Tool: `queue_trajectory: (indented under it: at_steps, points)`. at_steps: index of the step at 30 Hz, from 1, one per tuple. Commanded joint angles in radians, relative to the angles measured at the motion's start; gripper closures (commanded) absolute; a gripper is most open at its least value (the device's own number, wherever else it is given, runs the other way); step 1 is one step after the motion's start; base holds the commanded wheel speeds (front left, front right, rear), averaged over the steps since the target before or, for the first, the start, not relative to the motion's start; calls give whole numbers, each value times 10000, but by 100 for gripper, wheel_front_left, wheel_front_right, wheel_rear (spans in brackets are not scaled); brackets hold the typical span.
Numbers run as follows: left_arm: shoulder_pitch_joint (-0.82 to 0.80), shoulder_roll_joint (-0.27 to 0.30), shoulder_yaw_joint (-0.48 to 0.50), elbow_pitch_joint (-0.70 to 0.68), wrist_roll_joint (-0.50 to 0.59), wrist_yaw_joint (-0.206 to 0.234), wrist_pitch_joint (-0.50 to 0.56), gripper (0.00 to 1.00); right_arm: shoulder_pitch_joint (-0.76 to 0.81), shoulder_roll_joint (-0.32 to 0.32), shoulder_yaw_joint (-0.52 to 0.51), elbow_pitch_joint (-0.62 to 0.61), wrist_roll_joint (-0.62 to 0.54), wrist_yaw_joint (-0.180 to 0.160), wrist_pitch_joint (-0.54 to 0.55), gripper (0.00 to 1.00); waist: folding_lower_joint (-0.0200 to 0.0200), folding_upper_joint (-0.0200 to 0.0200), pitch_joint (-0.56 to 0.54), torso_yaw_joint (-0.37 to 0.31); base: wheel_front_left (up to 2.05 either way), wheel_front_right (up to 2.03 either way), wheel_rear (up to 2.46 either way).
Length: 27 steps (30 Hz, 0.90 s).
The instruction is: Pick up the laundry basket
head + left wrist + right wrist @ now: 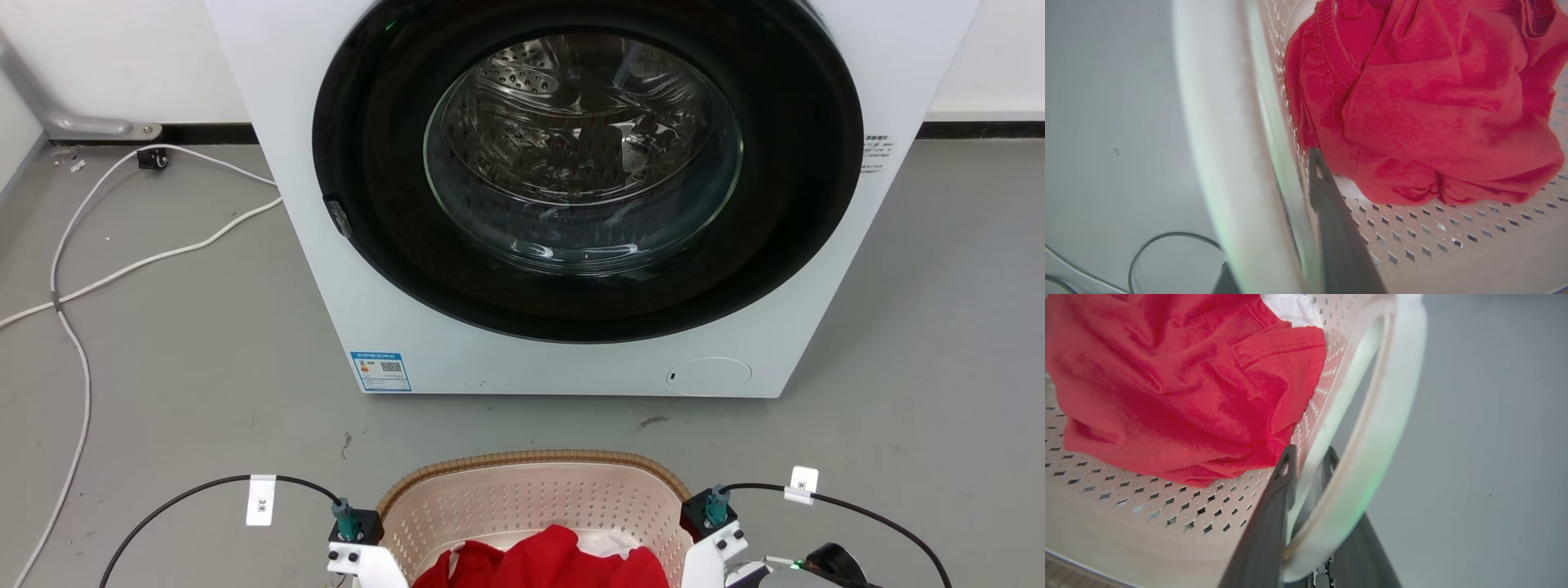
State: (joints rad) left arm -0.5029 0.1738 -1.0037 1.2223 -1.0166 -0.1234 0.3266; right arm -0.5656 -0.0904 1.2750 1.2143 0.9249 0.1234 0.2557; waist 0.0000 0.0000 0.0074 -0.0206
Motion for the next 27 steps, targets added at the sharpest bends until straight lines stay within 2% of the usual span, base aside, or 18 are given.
queue_trajectory:
  at_steps: [1, 27]
  points:
    - [-271, -166, -54, -135, -16, -107, -110, 100, -59, 256, 91, -109, -6, 132, -29, 100, 0, 0, 3, 1, 0, 0, 0]
    - [-308, -170, -563, -47, -539, -108, -253, 100, 41, 218, 94, -124, 15, 134, -47, 100, 0, 0, 19, -55, 0, 0, 0]
